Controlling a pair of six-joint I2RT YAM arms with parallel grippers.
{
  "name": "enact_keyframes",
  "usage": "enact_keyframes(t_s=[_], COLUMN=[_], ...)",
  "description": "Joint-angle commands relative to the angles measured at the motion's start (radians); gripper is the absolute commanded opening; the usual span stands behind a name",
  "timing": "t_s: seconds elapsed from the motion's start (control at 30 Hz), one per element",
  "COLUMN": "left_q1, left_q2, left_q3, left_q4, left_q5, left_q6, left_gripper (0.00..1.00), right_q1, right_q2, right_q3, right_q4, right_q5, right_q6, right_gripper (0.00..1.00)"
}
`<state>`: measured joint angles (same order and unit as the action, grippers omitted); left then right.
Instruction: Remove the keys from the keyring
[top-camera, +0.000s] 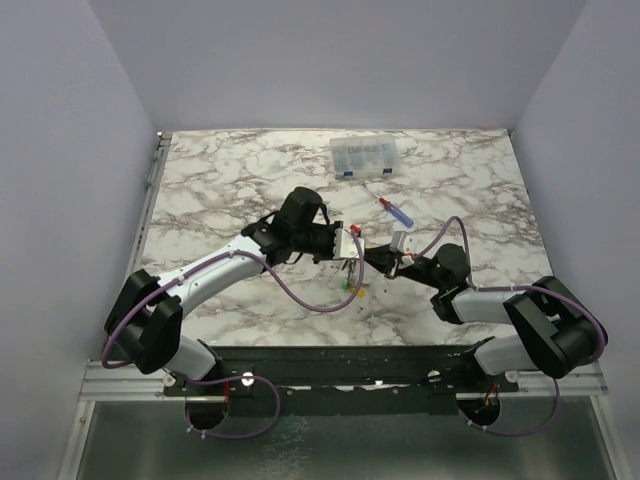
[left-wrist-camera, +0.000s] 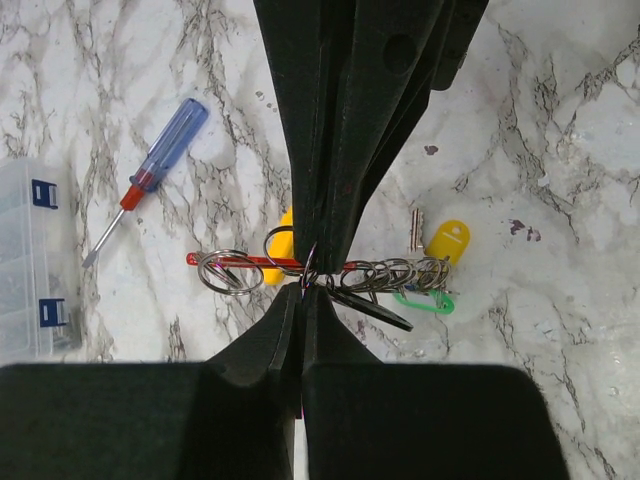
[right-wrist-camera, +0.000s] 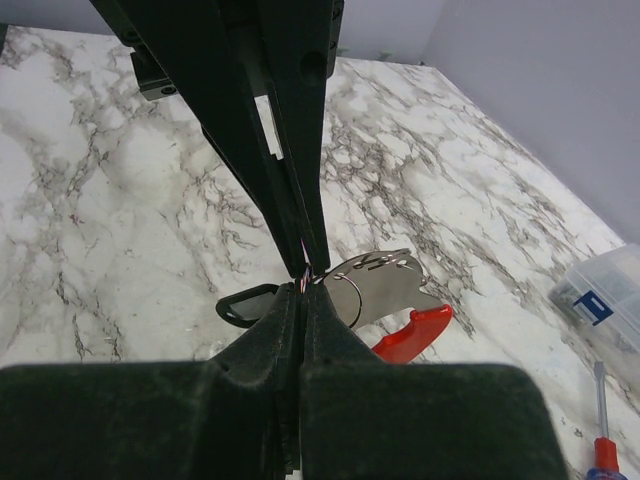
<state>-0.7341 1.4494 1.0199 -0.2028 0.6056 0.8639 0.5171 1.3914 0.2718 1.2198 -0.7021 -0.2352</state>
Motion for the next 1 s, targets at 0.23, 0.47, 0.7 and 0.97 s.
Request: enact_keyframes(t_s=[0.23, 0.47, 0.7, 0.97], left_q1=[-0.019, -0.021, -0.023, -0.056], left_q2=[0.003, 0.016, 0.009, -0.004], left_q3=[0.028, 0.037, 0.042, 0.065], left_q4=[-0.007, -0.007, -0.018, -0.07], left_q5=[0.042, 0.045, 0.016, -0.109], left_q6=[0.031, 0.038, 0.055, 0.155], left_gripper=[0.18, 0.14, 0.0, 0.0], right_q1=[0.0, 0.0, -0.001, -0.001], right_q2=[0.013, 0.016, 0.001, -0.096], right_q3=[0.003, 0.001, 0.013, 0.097], right_q4=[0.042, 0.047, -0.017, -0.376], right_q5=[-0.044, -0.049, -0.045, -0.003], right_q6=[-0.035, -0.043, -0.058, -0.124], right_gripper=[0.01, 0.01, 0.05, 0.24])
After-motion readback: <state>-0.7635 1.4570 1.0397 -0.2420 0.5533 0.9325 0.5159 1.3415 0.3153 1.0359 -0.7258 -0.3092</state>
